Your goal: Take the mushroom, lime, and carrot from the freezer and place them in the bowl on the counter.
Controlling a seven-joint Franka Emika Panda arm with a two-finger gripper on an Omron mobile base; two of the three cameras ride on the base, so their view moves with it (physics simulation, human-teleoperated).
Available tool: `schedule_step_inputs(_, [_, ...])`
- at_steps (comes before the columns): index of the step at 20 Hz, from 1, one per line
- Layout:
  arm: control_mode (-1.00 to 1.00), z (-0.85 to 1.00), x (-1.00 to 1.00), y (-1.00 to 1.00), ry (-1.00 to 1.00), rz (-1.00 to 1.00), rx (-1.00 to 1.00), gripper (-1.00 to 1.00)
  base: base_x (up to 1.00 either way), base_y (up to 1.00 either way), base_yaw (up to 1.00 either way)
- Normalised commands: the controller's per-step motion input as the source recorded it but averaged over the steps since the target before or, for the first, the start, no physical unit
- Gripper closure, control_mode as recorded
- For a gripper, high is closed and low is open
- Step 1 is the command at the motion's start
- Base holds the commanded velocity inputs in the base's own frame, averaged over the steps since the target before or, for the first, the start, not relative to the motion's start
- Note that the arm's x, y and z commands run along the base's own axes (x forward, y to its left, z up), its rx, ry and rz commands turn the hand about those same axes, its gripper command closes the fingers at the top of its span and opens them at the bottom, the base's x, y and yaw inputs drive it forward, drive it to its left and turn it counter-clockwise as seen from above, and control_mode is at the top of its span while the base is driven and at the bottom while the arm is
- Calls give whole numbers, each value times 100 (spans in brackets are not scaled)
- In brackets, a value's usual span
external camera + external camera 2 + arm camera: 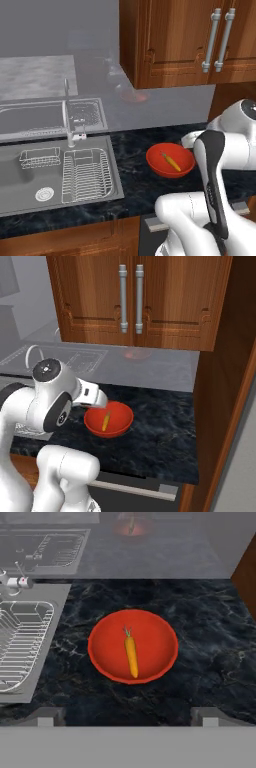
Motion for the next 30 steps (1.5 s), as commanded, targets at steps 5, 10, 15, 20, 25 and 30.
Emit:
schedule_step_inputs(5, [-100, 53, -62, 5, 0, 0, -7, -100, 0, 0, 0])
schedule_step_inputs(10, [-100, 21, -63, 0, 0, 0, -3, -100, 0, 0, 0])
schedule_step_inputs(15, [-100, 9, -55, 0, 0, 0, 0, -100, 0, 0, 0])
schedule_step_inputs(20, [-100, 16, -30, 0, 0, 0, 0, -100, 0, 0, 0])
schedule_step_inputs(25, [-100, 23, 0, 0, 0, -1, 0, -100, 0, 0, 0])
schedule_step_inputs(30, [-100, 31, 0, 0, 0, -4, 0, -100, 0, 0, 0])
